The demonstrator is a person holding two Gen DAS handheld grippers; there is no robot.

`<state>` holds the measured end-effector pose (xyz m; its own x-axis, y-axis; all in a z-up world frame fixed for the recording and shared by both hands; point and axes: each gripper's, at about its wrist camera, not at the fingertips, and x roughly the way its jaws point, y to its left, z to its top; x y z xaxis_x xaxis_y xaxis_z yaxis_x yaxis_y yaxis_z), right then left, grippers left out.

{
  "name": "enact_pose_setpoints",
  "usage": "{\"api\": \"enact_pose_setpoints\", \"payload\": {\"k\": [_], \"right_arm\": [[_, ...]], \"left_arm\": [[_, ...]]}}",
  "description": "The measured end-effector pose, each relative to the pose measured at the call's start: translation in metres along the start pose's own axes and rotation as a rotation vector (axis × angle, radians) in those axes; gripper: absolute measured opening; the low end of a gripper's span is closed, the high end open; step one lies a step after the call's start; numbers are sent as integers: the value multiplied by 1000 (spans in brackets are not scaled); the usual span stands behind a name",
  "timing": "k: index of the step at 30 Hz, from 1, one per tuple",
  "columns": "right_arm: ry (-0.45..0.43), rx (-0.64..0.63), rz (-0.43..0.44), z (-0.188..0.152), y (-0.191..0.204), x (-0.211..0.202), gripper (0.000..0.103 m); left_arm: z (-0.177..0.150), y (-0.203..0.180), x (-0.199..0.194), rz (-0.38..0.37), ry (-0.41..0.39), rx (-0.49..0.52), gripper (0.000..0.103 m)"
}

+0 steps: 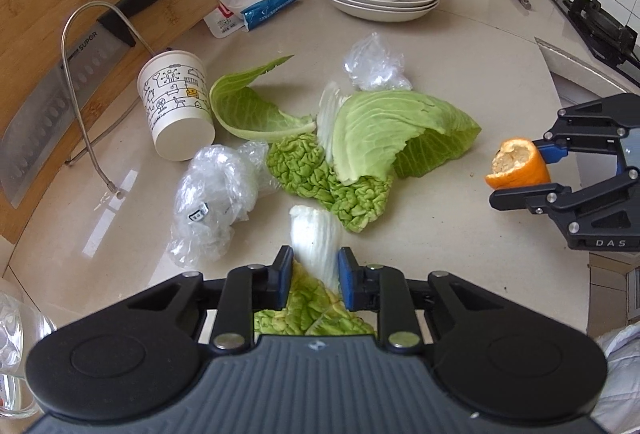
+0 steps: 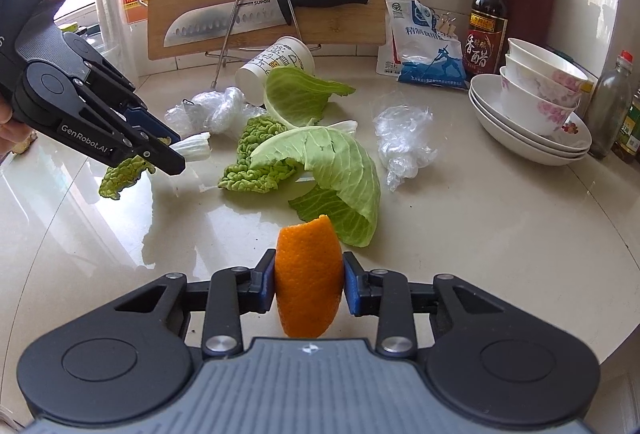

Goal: Collect trash
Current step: 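Grasp the white cabbage stalk with the left tool while the right tool holds orange peel, then carry the cabbage stalk and orange peel to the bucket and release them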

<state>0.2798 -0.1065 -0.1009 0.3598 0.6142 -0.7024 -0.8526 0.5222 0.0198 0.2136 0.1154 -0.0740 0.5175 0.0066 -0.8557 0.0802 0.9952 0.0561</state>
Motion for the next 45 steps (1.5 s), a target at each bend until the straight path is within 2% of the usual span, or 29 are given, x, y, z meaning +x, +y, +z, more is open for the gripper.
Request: {"api": "enact_pose_setpoints", "payload": {"k": [10, 20, 25, 31, 37, 42, 45], "right_arm": [[-5, 36, -2, -13, -6, -28, 38], [-14, 132, -108, -55, -29, -80, 38], [0, 219, -199, -92, -49, -111, 38], [63, 347, -302, -152, -74, -128, 38], [141, 454, -362, -210, -98, -123, 39], [178, 492, -391, -246, -115, -107, 39], [190, 523, -406, -263, -127, -95, 48]], "left_arm": [[6, -35, -22, -43, -28, 36, 22], [20, -102, -29, -123, -69, 128, 22], [30, -143, -23, -195, -81, 175, 22], [41, -194, -11, -273, -83, 250, 23], [50, -241, 4, -341, -76, 303, 22], [56, -277, 18, -371, -70, 345, 22], [59, -296, 27, -375, -67, 365, 23]]}}
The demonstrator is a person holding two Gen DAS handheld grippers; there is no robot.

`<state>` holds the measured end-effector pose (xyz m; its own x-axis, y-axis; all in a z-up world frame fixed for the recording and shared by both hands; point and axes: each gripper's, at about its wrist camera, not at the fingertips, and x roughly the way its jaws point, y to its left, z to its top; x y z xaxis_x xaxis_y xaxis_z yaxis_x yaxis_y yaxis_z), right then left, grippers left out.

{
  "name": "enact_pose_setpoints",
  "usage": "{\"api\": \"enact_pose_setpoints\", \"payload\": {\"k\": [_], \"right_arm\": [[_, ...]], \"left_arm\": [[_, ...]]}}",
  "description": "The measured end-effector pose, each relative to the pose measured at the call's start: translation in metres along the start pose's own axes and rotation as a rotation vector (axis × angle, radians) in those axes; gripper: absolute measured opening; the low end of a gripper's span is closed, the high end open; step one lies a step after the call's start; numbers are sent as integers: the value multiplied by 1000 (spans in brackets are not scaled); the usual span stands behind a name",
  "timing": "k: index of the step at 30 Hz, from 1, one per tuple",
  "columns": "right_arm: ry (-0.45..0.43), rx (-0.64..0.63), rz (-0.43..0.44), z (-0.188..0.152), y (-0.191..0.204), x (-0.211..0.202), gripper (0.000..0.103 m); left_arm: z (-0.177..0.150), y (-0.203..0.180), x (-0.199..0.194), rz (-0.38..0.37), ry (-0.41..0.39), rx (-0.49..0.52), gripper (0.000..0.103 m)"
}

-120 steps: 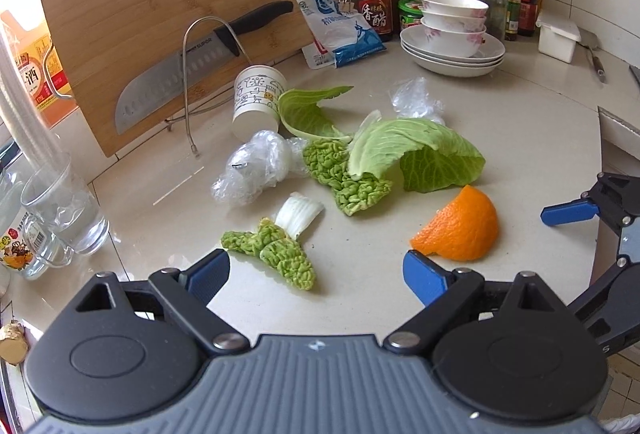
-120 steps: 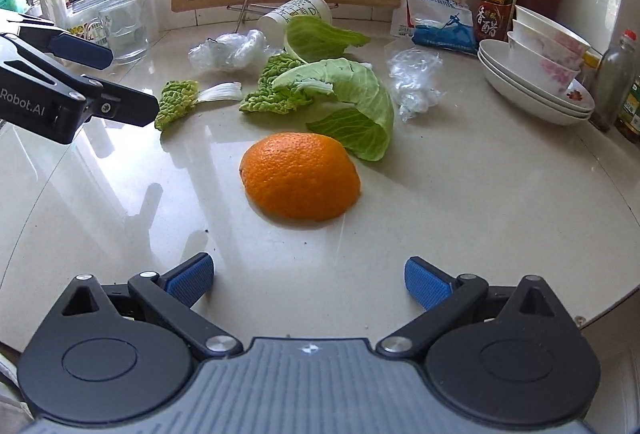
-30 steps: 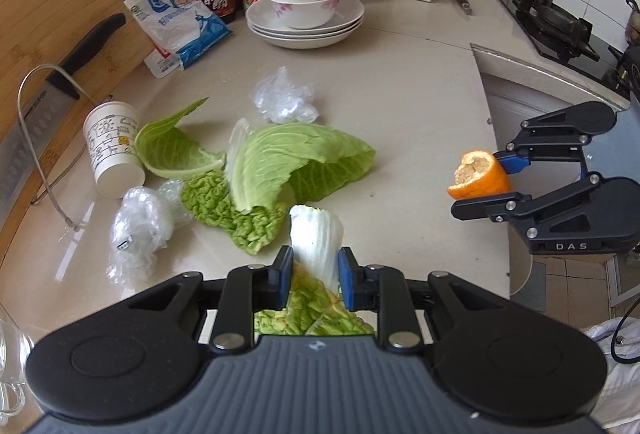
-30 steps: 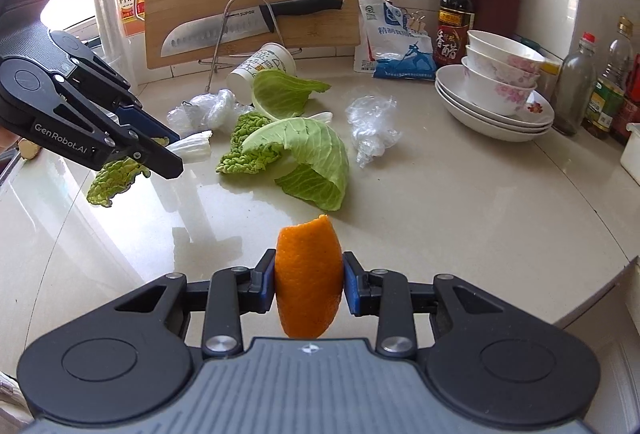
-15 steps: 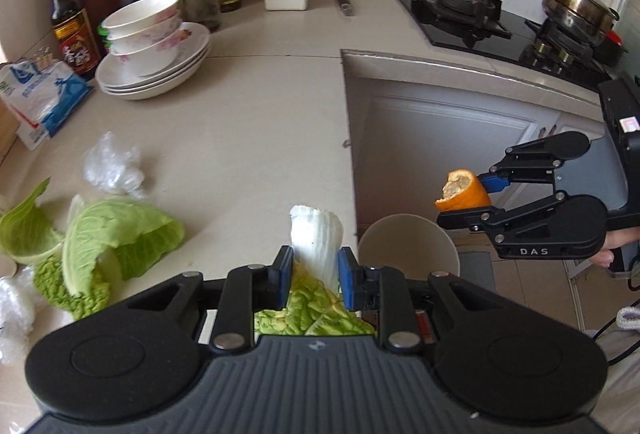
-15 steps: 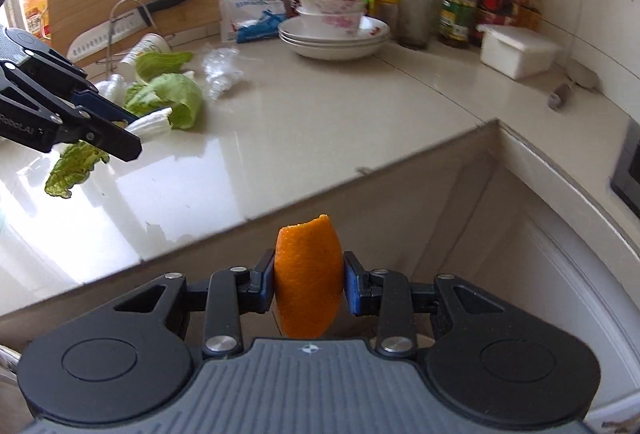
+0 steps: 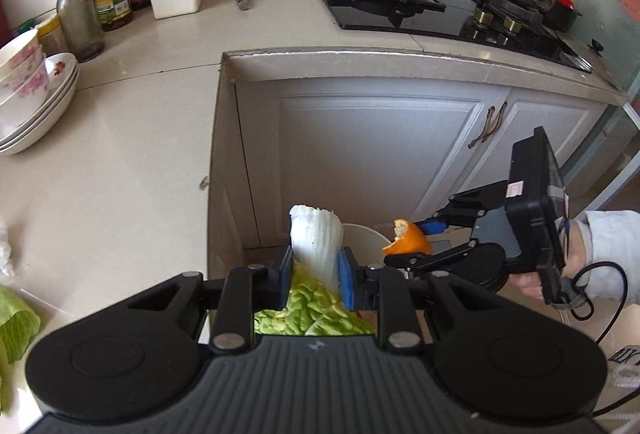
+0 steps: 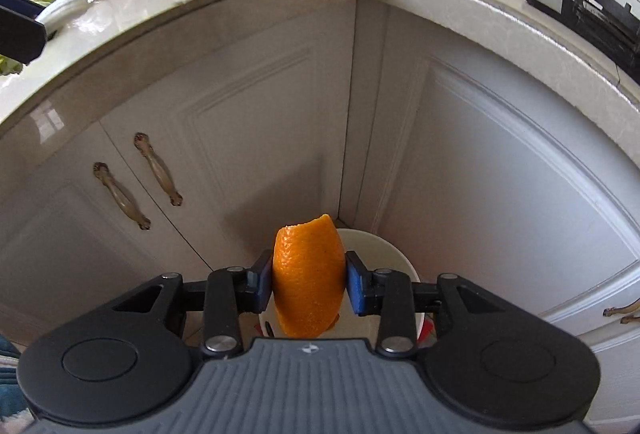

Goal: Collect trash
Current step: 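Carry the cabbage stalk and orange peel to the bucket and release them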

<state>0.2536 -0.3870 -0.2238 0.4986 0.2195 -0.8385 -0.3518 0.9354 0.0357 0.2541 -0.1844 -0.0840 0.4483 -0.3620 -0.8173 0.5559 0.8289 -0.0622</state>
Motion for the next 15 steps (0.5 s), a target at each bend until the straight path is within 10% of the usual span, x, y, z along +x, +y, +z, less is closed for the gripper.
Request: {"api": "enact_pose_setpoints", "payload": {"k": [5, 15], "right_arm": [[-23, 12, -24, -4, -9, 10, 99], [-53, 55, -28, -12, -19, -15, 103]], "left_arm": [[9, -13, 23, -7, 17, 13, 23], [23, -36, 71, -12, 35, 43, 23]]}}
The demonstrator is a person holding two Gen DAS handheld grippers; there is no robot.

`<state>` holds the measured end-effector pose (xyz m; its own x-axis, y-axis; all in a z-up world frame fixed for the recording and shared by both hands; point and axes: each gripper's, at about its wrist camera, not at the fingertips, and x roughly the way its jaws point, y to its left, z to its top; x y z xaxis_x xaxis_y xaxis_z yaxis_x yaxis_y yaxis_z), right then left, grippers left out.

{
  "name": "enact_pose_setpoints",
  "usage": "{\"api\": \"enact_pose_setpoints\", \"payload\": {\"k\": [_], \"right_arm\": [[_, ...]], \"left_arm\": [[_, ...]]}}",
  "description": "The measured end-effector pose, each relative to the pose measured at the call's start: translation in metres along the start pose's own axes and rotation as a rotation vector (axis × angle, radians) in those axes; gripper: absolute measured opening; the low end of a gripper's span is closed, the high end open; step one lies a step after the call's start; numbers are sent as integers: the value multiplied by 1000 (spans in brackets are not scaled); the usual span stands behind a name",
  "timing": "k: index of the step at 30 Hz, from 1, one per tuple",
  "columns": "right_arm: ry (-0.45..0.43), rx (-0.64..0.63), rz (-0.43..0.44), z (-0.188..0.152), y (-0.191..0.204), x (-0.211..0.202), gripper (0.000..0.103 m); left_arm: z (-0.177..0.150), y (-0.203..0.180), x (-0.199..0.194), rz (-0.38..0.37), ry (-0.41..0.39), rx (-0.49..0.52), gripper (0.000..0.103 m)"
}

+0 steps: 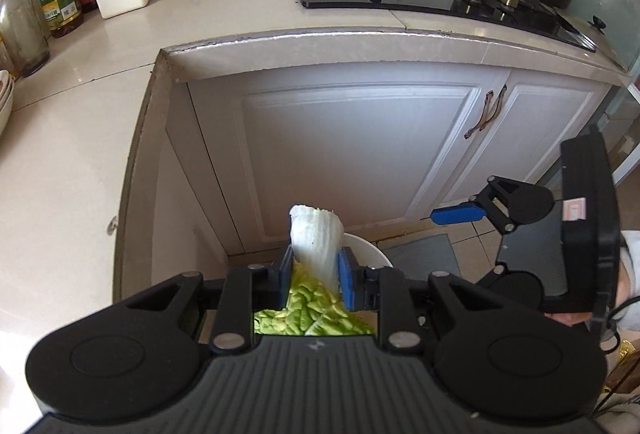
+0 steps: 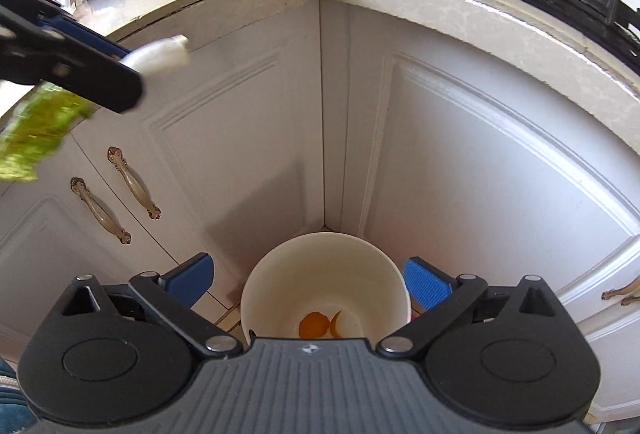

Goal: Collect trash
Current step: 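Carry the cabbage stalk and orange peel to the bucket and release them, then return both tools from the bucket to the counter scraps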

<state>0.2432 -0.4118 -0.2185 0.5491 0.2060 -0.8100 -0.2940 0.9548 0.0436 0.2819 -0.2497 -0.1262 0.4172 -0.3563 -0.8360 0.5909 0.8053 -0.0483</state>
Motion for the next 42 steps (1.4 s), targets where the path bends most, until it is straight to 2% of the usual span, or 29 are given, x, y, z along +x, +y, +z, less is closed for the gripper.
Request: {"api": "enact_pose_setpoints", "payload": {"k": [9, 13, 24, 28, 31, 32, 42], "right_arm": [[-13, 49, -52, -15, -10, -34, 103], [-19, 78, -77, -23, -14, -50, 103], [-25, 139, -144, -37, -21, -78, 103], [-31, 158, -163, -40, -21, -85, 103], [-32, 166, -175, -42, -21, -90, 103], [-32, 165, -176, -42, -22, -90, 103], [-47, 147, -196, -37, -21, -97, 103]], "left_arm": [[3, -16, 71, 12, 58, -14, 23], [-1, -24, 112, 15, 110, -33, 23], [-15, -44, 190, 33, 192, 17, 25], [-15, -46, 206, 58, 205, 18, 35], [-14, -49, 208, 85, 197, 37, 59], [-14, -50, 208, 82, 189, 42, 64], [-8, -55, 189, 91, 145, 27, 80]]}}
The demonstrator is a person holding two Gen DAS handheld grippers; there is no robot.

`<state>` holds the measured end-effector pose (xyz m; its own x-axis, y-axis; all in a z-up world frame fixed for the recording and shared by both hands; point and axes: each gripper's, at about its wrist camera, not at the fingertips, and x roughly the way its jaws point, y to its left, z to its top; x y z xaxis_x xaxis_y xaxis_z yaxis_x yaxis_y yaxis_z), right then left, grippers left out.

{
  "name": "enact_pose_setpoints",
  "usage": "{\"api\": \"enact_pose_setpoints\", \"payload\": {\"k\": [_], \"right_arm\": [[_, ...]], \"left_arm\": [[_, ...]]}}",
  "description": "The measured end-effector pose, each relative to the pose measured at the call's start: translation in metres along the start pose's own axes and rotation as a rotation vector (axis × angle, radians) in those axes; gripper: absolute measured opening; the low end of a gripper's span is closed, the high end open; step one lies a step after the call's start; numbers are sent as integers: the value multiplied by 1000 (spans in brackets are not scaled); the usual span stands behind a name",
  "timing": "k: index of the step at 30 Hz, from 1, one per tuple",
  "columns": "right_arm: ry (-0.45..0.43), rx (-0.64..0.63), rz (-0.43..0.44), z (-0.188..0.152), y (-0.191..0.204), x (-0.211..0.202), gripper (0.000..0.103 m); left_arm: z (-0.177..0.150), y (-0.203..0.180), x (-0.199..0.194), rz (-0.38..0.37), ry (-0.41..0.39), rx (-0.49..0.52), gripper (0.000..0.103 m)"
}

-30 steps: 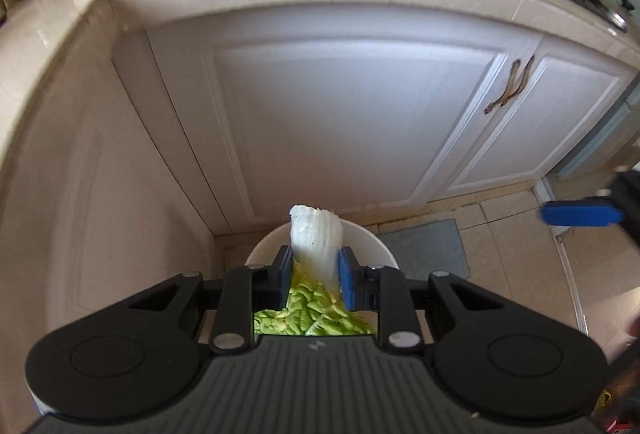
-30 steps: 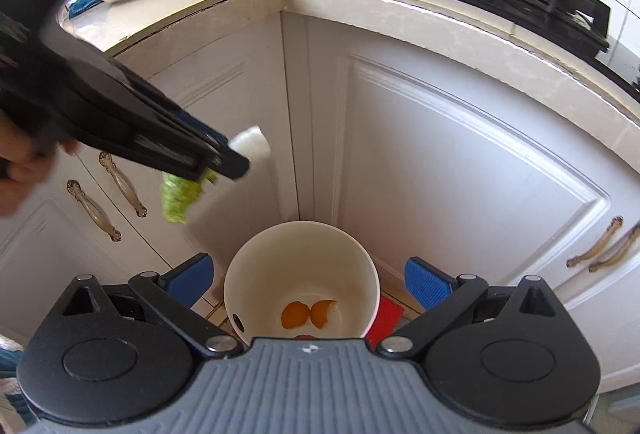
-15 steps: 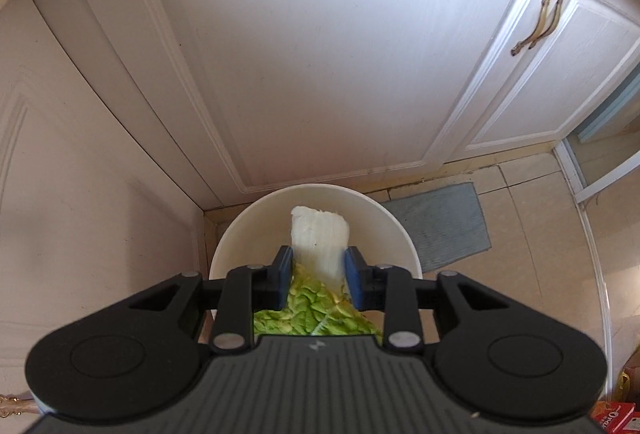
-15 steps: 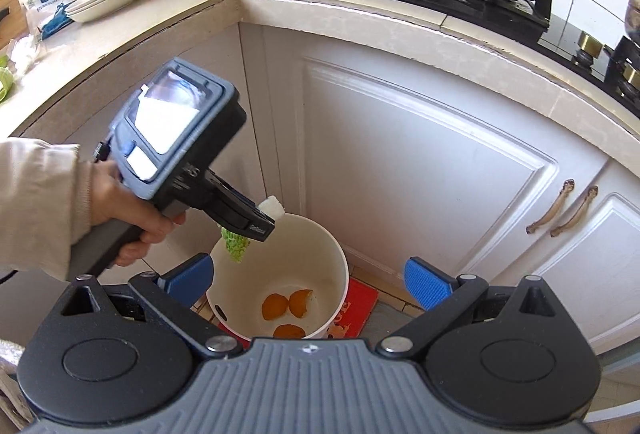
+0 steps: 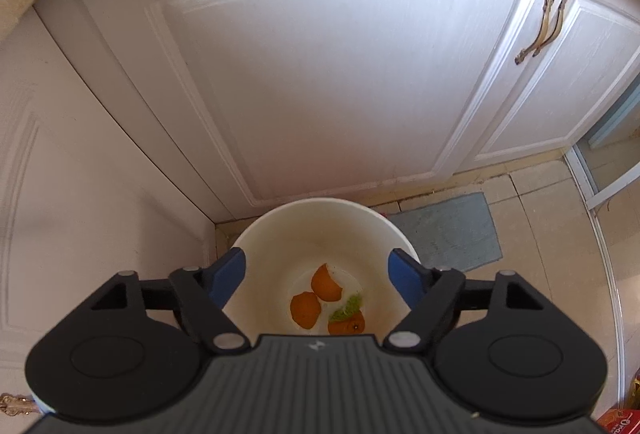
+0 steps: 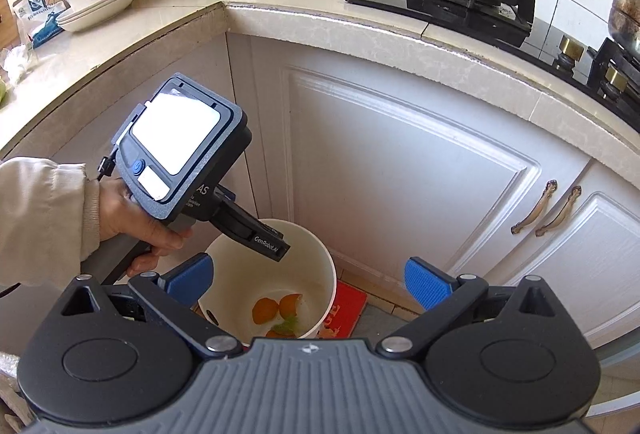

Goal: Collect trash
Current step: 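Return both tools from the bucket to the counter scraps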

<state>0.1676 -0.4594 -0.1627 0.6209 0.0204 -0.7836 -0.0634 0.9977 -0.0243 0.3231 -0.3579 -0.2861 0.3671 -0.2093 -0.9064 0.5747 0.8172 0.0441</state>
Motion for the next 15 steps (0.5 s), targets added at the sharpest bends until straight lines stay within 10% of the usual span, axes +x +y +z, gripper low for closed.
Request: {"api": "enact_pose_setpoints", "payload": {"k": [15], "right_arm": [[-49, -147, 5, 27, 15, -26, 103]], "left_arm": [[-3, 37, -157, 58, -226, -108, 88]]}}
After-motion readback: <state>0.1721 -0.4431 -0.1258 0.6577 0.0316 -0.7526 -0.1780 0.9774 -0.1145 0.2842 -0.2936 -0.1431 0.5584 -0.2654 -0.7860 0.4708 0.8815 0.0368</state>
